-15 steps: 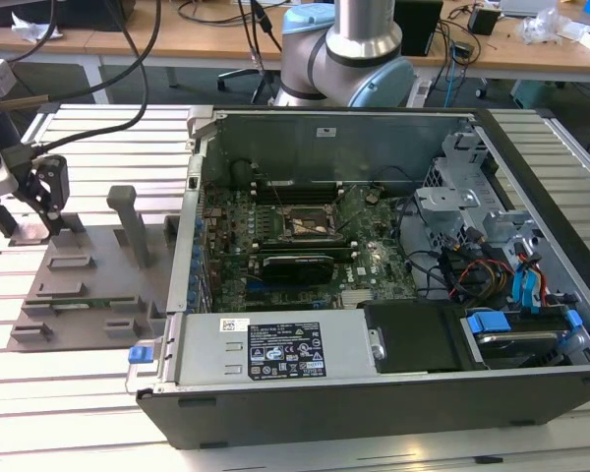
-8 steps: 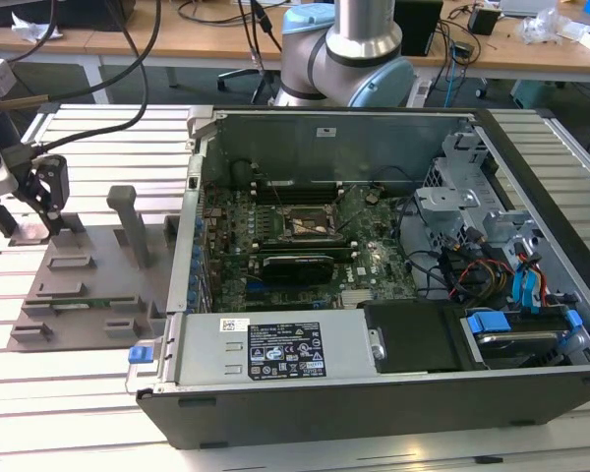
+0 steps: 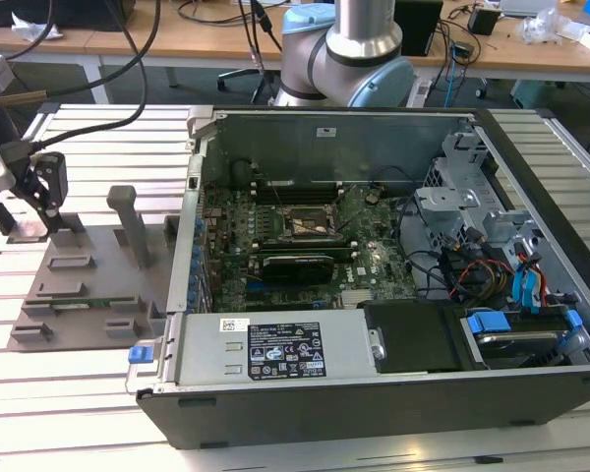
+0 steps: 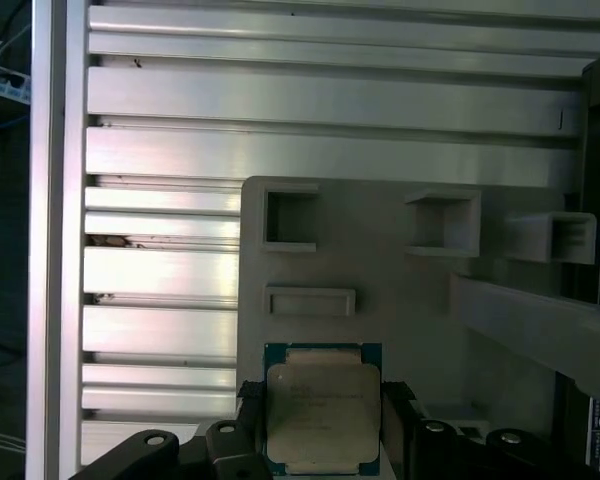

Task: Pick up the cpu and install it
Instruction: 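Pick up the cpu and move it towards the insertion slot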

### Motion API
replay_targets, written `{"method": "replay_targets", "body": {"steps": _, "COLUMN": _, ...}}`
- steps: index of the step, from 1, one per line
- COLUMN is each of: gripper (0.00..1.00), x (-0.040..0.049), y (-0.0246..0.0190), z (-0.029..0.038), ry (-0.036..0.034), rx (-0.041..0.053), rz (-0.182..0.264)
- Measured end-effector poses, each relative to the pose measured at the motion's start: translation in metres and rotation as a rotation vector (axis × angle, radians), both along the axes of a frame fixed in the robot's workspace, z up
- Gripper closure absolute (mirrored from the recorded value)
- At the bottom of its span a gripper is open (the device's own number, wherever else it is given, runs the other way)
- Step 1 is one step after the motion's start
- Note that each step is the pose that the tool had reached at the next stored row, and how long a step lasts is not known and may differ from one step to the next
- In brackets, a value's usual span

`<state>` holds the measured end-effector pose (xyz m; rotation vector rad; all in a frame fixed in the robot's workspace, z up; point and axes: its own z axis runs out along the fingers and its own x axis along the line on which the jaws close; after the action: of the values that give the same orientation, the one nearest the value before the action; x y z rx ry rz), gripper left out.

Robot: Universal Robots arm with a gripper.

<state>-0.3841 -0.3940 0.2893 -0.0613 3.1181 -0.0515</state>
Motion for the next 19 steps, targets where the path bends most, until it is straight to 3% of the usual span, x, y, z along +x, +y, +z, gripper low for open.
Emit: {"method": "replay_targets", "body": {"steps": 19, "gripper": 0.45, "x": 0.0000, "y": 0.0000, "z": 0.0081, "ry": 0.0001, "rx": 0.0000, "rz": 0.000}}
